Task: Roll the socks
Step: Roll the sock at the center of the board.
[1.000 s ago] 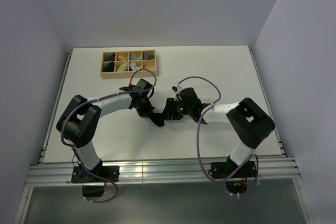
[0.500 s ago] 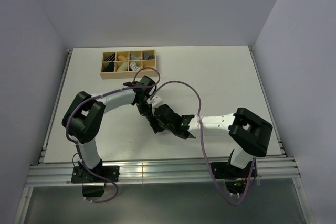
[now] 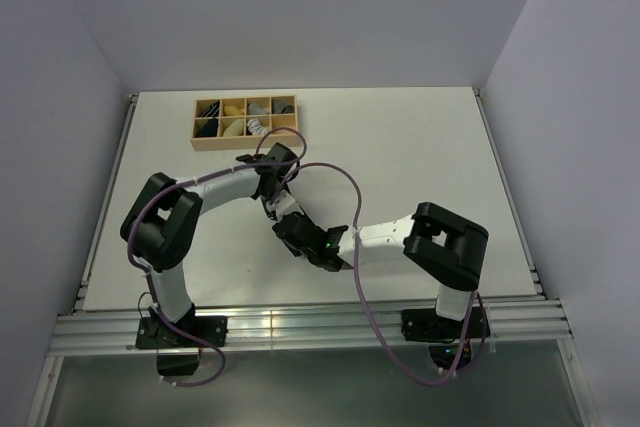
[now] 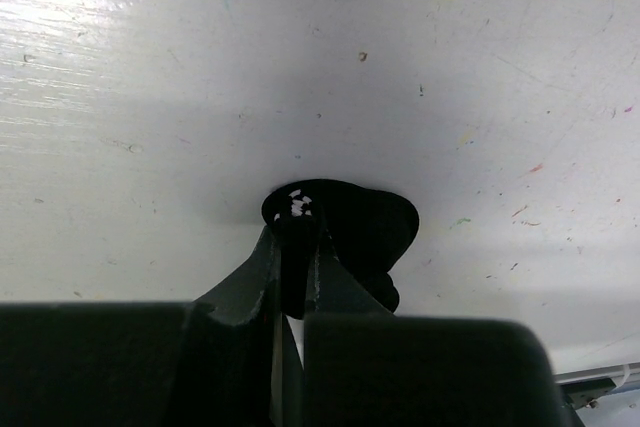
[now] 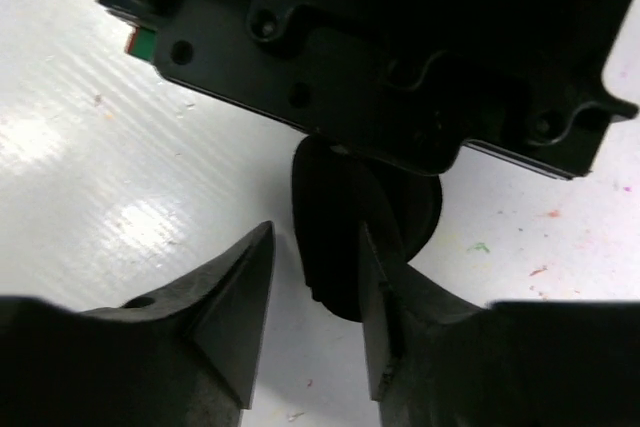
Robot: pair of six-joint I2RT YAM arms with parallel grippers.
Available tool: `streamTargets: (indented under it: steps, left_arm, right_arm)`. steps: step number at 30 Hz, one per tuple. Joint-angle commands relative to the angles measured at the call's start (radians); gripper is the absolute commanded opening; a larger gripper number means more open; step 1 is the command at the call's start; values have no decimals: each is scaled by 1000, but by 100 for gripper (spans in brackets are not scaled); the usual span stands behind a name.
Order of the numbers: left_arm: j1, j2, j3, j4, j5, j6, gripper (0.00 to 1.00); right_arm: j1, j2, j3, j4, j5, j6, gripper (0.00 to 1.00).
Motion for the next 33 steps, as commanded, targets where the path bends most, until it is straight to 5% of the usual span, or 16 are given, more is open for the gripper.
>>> streamTargets:
  steps: [1, 4, 5, 7, 10, 11, 15, 25, 33]
  left_arm:
    - [-10, 31, 11, -42, 15, 43, 0]
    - [-10, 23, 7, -33, 20, 49, 0]
    - [-10, 18, 4, -30, 18, 49, 0]
    - [-10, 8, 4, -30, 6, 46, 2]
    - [-10, -20, -1, -20, 0, 38, 18]
    - [-10, -26, 1, -20, 0, 36, 37]
    - [-7, -73, 1, -23, -23, 15, 66]
    - [53, -253, -145, 59, -94, -108, 74]
    - [58, -399, -275, 213, -68, -123, 77]
  right_arm:
    - [-6, 53, 13, -43, 69, -2, 45]
    - [-9, 76, 9, -54, 69, 10, 28]
    - [-9, 82, 7, -56, 61, 19, 12]
    - [-13, 78, -5, -56, 37, 31, 0]
    - [-38, 38, -31, -44, -83, 60, 0]
    - [-50, 26, -36, -42, -121, 71, 0]
    - [-137, -29, -62, -18, -424, 131, 0]
    - [-381, 12, -142, 192, -941, 387, 0]
    - [-530, 138, -208, 462, -1181, 629, 0]
